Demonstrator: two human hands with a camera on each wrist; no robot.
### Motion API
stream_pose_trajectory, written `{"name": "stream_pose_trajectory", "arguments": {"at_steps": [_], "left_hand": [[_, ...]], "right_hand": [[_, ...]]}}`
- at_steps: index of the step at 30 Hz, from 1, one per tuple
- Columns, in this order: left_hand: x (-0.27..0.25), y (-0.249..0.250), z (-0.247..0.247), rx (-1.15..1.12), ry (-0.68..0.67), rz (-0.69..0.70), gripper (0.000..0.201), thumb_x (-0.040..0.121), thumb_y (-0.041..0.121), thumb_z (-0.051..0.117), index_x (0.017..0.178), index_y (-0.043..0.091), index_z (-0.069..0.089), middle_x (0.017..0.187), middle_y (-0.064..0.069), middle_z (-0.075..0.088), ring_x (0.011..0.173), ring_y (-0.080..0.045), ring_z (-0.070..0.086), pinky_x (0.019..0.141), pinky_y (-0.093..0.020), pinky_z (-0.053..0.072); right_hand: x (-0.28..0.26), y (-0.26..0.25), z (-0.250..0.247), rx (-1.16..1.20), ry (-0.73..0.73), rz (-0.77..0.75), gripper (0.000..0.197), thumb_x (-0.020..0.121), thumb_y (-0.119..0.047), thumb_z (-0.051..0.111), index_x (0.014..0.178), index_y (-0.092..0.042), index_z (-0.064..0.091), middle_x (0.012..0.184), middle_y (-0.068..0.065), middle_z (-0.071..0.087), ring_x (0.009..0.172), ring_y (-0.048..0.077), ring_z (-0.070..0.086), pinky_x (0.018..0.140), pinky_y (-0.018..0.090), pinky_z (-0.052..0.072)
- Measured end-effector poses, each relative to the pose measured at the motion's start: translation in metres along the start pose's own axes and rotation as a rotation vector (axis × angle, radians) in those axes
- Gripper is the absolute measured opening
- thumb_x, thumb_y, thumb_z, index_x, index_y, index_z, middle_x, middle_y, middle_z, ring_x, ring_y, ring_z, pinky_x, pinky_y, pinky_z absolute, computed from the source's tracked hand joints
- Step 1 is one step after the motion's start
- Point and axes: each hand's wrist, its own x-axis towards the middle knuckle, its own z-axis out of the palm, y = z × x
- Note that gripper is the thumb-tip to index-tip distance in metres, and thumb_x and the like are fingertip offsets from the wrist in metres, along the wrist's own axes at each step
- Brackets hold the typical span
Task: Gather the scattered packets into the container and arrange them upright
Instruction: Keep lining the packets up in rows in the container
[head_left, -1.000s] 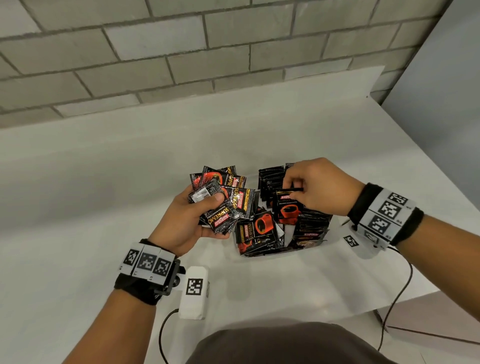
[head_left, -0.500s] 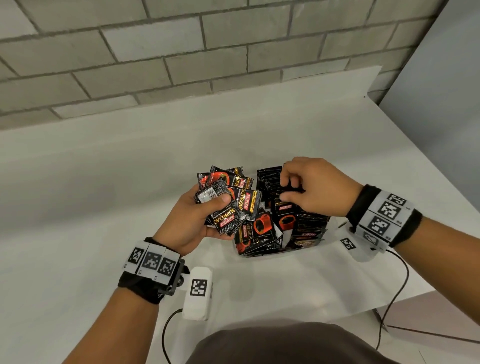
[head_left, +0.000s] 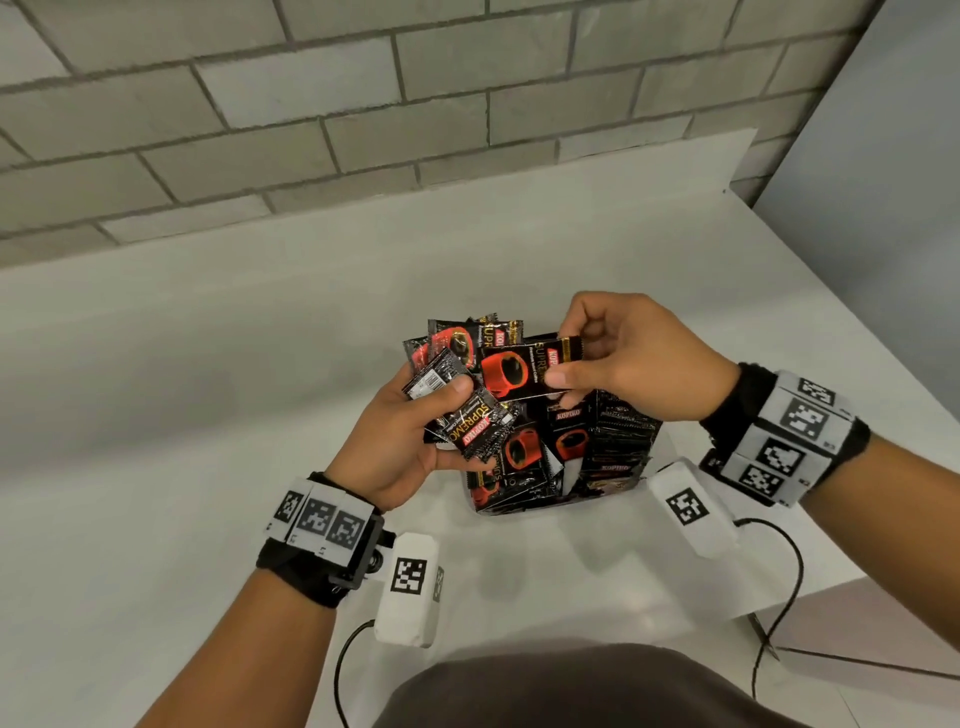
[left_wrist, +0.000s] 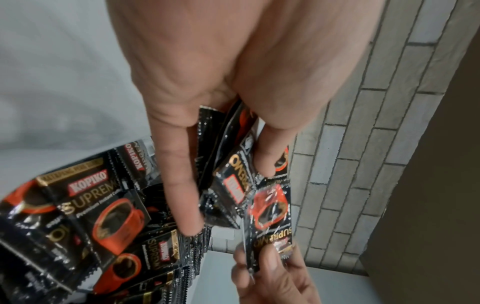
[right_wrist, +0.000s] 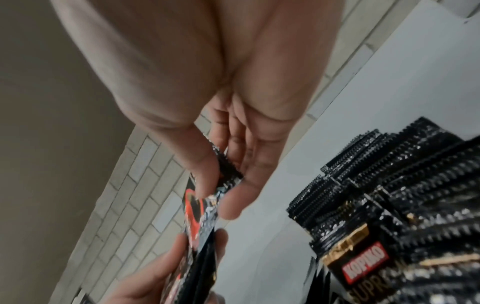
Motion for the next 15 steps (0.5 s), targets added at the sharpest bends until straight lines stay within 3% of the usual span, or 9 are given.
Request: {"name": "stream_pose_trajectory", "arguments": {"at_steps": [3, 7, 10, 13, 15], "left_hand": [[-0.001, 0.000, -0.004, 0.000, 0.027, 0.004, 0.040, 0.085, 0.020, 0.070, 0.125, 0.022, 0.065, 0.123, -0.011, 0.073, 0.102, -0.037, 0.074, 0.071, -0.057, 0.061], [-0.001, 0.003, -0.013, 0.017, 0.109, 0.027, 0.040, 0.082, 0.022, 0.071, 0.122, 0.023, 0.065, 0.120, -0.012, 0.075, 0.101, -0.035, 0.075, 0.070, -0.056, 0.062], [-0.002, 0.004, -0.024, 0.008, 0.158, 0.024, 0.046, 0.084, 0.022, 0.071, 0.129, 0.020, 0.063, 0.122, -0.014, 0.074, 0.099, -0.034, 0.075, 0.066, -0.050, 0.061], [-0.004, 0.005, -0.031, 0.011, 0.164, 0.019, 0.049, 0.088, 0.021, 0.070, 0.136, 0.017, 0.059, 0.126, -0.016, 0.071, 0.104, -0.038, 0.073, 0.068, -0.051, 0.061], [-0.004, 0.005, -0.033, 0.012, 0.162, 0.017, 0.049, 0.089, 0.020, 0.069, 0.137, 0.016, 0.058, 0.127, -0.017, 0.071, 0.105, -0.040, 0.072, 0.068, -0.051, 0.061]], "right_hand": [[0.001, 0.001, -0.008, -0.034, -0.016, -0.030, 0.021, 0.083, 0.000, 0.076, 0.101, -0.002, 0.066, 0.088, 0.013, 0.074, 0.066, 0.021, 0.071, 0.063, 0.029, 0.061], [0.005, 0.008, -0.027, -0.246, 0.055, -0.101, 0.009, 0.097, -0.010, 0.063, 0.102, -0.012, 0.070, 0.082, 0.003, 0.072, 0.066, 0.014, 0.068, 0.073, 0.031, 0.055], [0.005, 0.018, -0.032, -0.462, -0.012, -0.126, 0.015, 0.102, -0.011, 0.053, 0.102, -0.012, 0.069, 0.098, 0.002, 0.059, 0.069, 0.015, 0.071, 0.080, 0.031, 0.053], [0.003, 0.025, -0.023, -0.619, -0.079, -0.153, 0.015, 0.098, -0.014, 0.061, 0.108, -0.016, 0.072, 0.097, -0.008, 0.058, 0.074, 0.005, 0.065, 0.077, 0.022, 0.048], [0.004, 0.029, -0.016, -0.725, -0.077, -0.227, 0.014, 0.093, -0.015, 0.068, 0.104, -0.020, 0.075, 0.094, -0.012, 0.064, 0.078, -0.003, 0.058, 0.077, 0.013, 0.042]]}}
